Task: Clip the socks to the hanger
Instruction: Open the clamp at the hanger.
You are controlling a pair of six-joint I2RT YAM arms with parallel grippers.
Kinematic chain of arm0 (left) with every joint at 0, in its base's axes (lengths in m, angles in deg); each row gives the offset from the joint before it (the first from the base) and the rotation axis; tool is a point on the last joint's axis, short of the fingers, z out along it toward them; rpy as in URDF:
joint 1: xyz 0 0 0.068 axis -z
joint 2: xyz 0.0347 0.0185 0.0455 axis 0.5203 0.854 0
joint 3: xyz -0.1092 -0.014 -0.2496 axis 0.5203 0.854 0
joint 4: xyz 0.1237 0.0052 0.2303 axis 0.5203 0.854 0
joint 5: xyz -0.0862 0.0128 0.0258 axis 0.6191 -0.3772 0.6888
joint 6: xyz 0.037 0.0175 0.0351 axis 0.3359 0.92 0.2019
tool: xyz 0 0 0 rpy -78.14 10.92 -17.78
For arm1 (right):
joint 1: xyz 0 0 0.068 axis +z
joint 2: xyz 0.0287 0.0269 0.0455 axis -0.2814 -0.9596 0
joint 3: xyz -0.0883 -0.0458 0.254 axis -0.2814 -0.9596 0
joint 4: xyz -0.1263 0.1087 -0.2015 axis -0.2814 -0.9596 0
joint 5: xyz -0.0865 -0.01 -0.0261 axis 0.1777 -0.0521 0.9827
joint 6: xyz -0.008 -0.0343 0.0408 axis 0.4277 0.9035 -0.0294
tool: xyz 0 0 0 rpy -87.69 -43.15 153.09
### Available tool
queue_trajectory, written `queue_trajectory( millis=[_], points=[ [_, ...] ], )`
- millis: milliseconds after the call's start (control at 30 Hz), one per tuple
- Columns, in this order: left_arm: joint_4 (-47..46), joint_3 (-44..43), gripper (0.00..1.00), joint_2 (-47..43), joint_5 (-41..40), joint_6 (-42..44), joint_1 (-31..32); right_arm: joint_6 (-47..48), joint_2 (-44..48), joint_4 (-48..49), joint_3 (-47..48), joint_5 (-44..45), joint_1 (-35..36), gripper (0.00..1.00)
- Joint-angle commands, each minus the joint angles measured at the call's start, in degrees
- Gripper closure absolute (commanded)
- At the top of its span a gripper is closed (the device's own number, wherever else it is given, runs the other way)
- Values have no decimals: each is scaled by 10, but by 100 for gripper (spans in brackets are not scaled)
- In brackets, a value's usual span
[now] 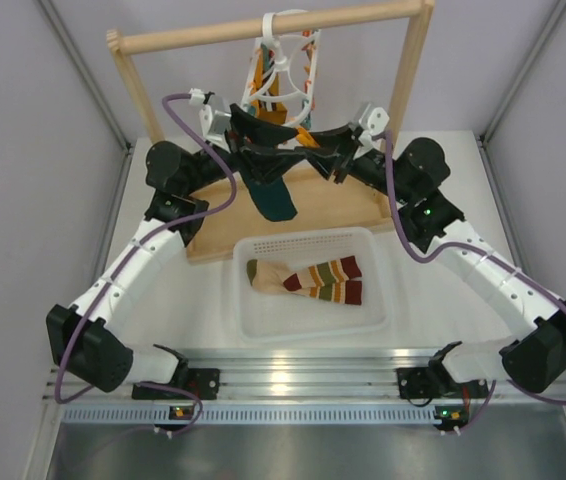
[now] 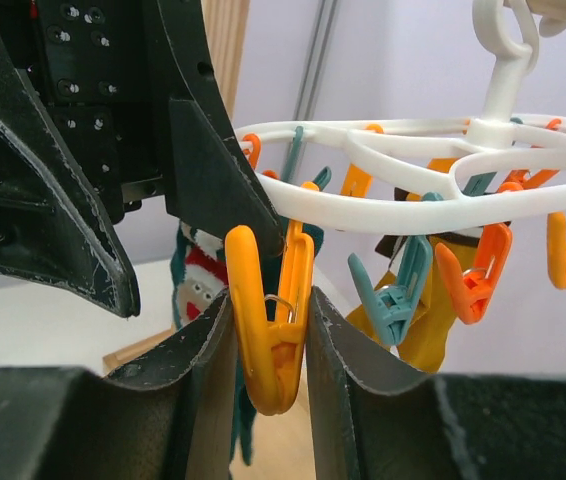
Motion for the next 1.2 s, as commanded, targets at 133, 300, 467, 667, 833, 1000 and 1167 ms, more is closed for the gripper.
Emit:
queue_trajectory(
  millis=[133,300,467,667,833,1000,1167],
  points=[
    [-74,19,42,-11,-21,6,-3,-26,-9,29,19,-34,-7,100],
    [88,12,47,-45,1,125,-4,99,-5,31,3,67,9,100],
    [200,-10,57,-74,-165,57,-4,263,6,102,-59,243,81,100],
    [200,19,55,-105,-219,-70,-2,396,-6,231,-120,363,153,100],
    [222,15,54,-85,-231,-129,-2,390,-10,232,-115,374,165,100],
    [163,6,53,-62,-213,-172,1,389,-10,216,-108,371,169,100],
    [110,16,53,-51,-200,-184,8,386,-13,198,-103,359,171,100]
  ],
)
